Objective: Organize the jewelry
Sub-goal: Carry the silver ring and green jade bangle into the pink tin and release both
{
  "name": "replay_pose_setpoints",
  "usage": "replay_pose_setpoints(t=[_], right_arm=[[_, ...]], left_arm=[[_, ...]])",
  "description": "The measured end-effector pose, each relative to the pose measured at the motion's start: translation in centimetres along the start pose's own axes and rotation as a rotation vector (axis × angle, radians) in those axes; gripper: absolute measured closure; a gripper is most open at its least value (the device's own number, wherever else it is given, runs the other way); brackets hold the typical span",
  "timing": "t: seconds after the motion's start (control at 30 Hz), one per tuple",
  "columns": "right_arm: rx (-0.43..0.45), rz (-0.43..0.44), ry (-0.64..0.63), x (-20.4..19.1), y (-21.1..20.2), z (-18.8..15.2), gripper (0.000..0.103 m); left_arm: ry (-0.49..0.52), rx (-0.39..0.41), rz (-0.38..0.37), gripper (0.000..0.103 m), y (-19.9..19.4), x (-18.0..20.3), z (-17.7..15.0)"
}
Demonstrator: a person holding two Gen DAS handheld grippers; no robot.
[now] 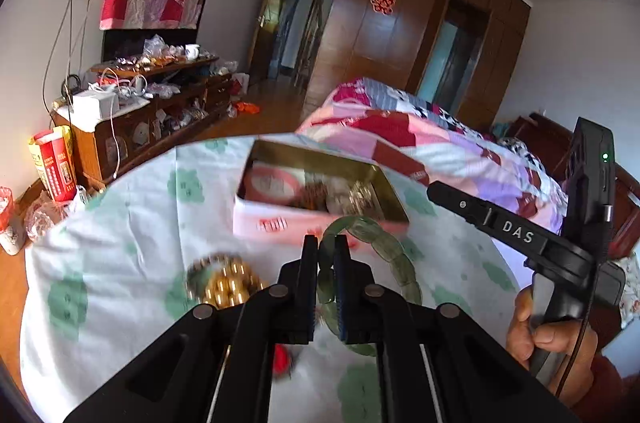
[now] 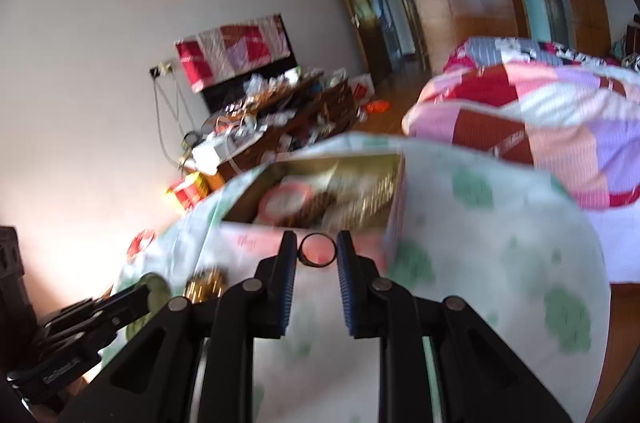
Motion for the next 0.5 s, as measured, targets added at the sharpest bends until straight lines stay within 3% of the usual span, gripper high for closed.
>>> replay_pose_setpoints(t=[0.17,0.33,0.5], right_arm=[[-0.001,-0.018,0.053,0.7,5.1,2.9,0.080],[-0.022,-0.026,0.094,1.8,9.1,3.6,0.080],[-0.054,-0.034,0.148,2.6,12.0,3.8,0.080]], left_arm=[[0.014,0.010,0.048,0.096,3.7,-0.7,2.8],[0.032,-0.004,0.113,0.096,7.8,-1.7,4.9],[0.063,-0.066,0.161,0.096,12.0,-2.1,5.7]])
Point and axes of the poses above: each gripper's, at about its wrist camera, not at the fingertips, and y roughly the way its jaws point, x to its right, z to its top, the point moved 1 cm from there along y, roughly the way its jaws point, and after that the axes turned 2 degrees about -z, right-handed, at the moved point
